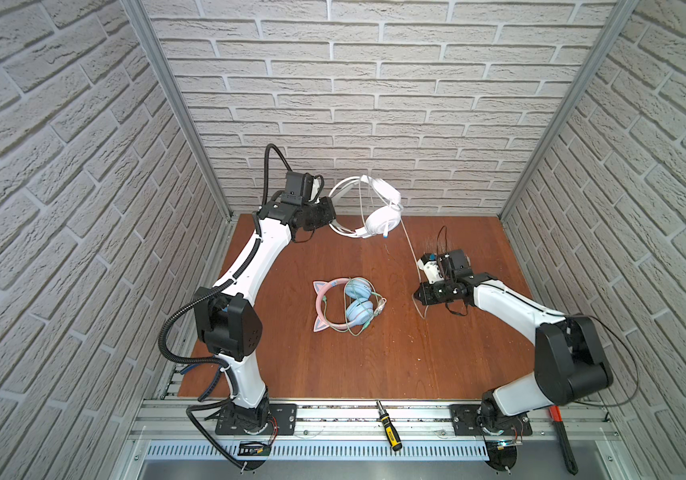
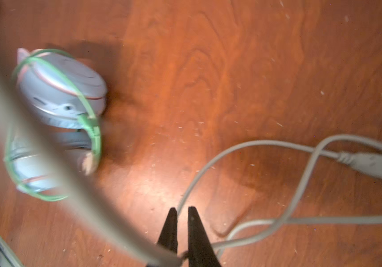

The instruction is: Wrap the headphones

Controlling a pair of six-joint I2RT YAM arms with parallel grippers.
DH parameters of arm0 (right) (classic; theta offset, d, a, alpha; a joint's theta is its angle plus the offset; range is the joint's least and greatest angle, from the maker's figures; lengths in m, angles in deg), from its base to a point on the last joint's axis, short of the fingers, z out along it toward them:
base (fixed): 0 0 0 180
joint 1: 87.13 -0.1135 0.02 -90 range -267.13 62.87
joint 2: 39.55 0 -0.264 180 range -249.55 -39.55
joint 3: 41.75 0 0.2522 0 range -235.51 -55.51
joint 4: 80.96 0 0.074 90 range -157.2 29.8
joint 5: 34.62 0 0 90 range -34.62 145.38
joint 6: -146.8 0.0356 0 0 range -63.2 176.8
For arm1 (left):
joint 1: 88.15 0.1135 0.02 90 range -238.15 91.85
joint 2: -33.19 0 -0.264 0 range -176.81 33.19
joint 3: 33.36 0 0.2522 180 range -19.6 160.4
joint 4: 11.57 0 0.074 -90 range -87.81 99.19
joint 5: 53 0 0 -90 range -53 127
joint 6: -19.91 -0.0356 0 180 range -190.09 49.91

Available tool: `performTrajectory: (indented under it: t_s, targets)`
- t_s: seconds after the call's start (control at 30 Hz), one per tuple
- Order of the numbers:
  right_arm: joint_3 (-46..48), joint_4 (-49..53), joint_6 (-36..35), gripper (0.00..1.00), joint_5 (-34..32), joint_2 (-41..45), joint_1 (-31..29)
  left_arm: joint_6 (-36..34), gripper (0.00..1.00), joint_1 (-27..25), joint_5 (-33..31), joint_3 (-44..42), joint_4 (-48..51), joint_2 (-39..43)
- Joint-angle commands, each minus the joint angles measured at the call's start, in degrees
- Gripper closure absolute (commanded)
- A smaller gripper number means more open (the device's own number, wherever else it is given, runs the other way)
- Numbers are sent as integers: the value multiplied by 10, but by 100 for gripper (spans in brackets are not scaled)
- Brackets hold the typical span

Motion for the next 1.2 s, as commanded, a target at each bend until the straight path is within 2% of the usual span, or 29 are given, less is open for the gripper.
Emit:
performTrajectory:
  t_s: [0.0, 0.3, 0.43, 0.67, 0.8, 1.0, 1.17]
  targets:
    - [-11, 46, -31, 88, -23, 47, -30, 46, 100, 4, -51, 31, -14, -15]
    - [-115, 200, -153, 93, -31, 73, -93, 71, 100, -24, -141, 75, 45, -67]
    - [-181, 271, -209, 94, -38, 60, -118, 59, 100, -41, -176, 123, 90, -100]
    - [-292, 379, -300, 94, -2, 17, -128, 32, 100, -68, -222, 201, 164, -160]
    - [-352, 428, -329, 94, 13, -18, -131, 26, 100, -84, -237, 212, 179, -177]
    - [-414, 435, -347, 94, 30, -49, -131, -5, 100, -102, -245, 225, 203, -198]
    - [-474, 450, -352, 95, -2, -80, -130, -38, 100, -109, -238, 227, 226, -212]
